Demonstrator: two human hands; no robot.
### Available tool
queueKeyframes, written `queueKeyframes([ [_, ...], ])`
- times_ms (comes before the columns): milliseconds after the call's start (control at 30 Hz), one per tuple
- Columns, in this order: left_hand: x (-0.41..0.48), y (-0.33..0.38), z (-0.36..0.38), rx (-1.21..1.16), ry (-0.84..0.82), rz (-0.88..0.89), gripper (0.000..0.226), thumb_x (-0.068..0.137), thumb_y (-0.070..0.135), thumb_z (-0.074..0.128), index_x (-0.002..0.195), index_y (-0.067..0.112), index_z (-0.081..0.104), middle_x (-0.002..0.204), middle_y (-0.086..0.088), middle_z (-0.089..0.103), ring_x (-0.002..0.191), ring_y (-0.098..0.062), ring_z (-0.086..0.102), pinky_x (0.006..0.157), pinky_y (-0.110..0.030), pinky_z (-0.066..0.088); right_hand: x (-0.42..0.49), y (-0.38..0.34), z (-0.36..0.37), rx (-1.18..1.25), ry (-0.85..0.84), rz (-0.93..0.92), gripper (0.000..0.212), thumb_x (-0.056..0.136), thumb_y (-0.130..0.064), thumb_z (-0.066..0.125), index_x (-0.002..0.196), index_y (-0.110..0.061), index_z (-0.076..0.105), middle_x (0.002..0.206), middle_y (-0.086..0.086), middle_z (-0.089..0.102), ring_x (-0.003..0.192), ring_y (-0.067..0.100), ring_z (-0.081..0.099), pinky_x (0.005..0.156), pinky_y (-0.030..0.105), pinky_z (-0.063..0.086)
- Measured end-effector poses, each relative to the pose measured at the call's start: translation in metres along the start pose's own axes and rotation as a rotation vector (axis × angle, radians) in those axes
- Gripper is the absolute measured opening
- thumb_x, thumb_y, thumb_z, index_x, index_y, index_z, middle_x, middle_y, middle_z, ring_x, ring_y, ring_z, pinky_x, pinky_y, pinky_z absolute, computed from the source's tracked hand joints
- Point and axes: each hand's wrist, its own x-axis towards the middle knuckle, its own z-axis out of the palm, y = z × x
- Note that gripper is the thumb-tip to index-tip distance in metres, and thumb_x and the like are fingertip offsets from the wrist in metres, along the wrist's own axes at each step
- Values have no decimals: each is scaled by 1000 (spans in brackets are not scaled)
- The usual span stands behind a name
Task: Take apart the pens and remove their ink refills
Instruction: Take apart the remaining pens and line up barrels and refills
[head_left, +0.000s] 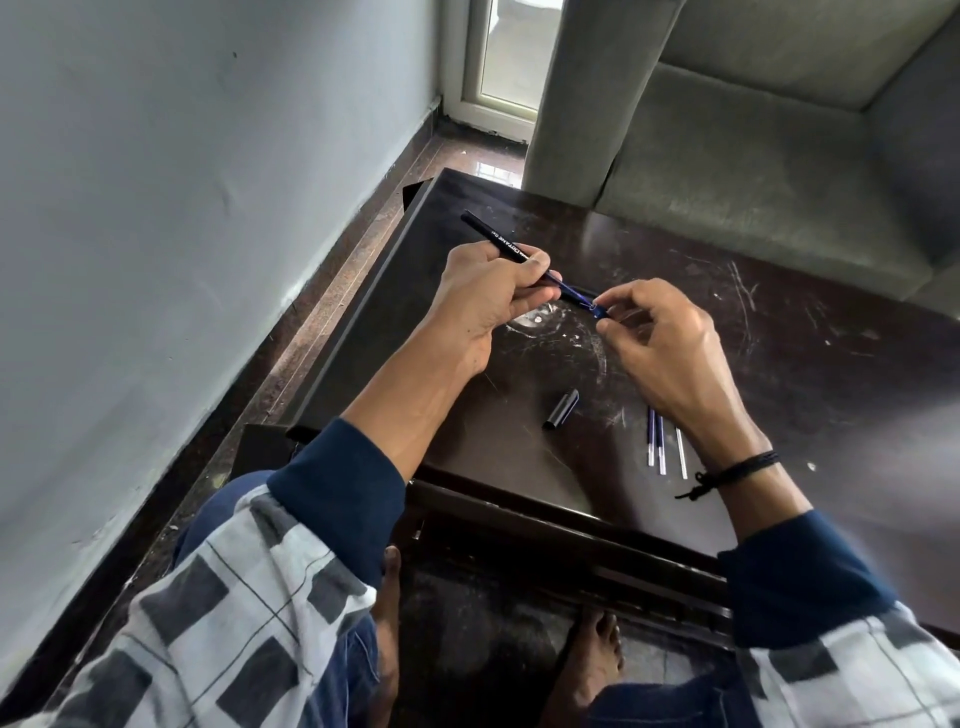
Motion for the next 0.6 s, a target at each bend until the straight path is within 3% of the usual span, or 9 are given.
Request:
queueKeyframes([
  [267, -3, -4, 6, 62, 7, 25, 6, 94, -2, 65, 98, -4, 69, 94, -21, 74, 86, -26, 74, 81, -32, 62, 0, 1, 3, -24, 6, -33, 19, 91, -14, 71, 107, -23, 73, 97, -8, 66, 85, 7, 61, 79, 16, 45],
  [600, -2, -1, 2, 30, 35, 44, 5, 94, -2, 66, 97, -3, 69, 98, -24, 74, 92, -28, 76, 79, -30, 63, -2, -2, 4, -1, 48, -39, 15, 88, -14, 72, 101, -21, 74, 95, -6, 68, 82, 10, 63, 79, 27, 52],
])
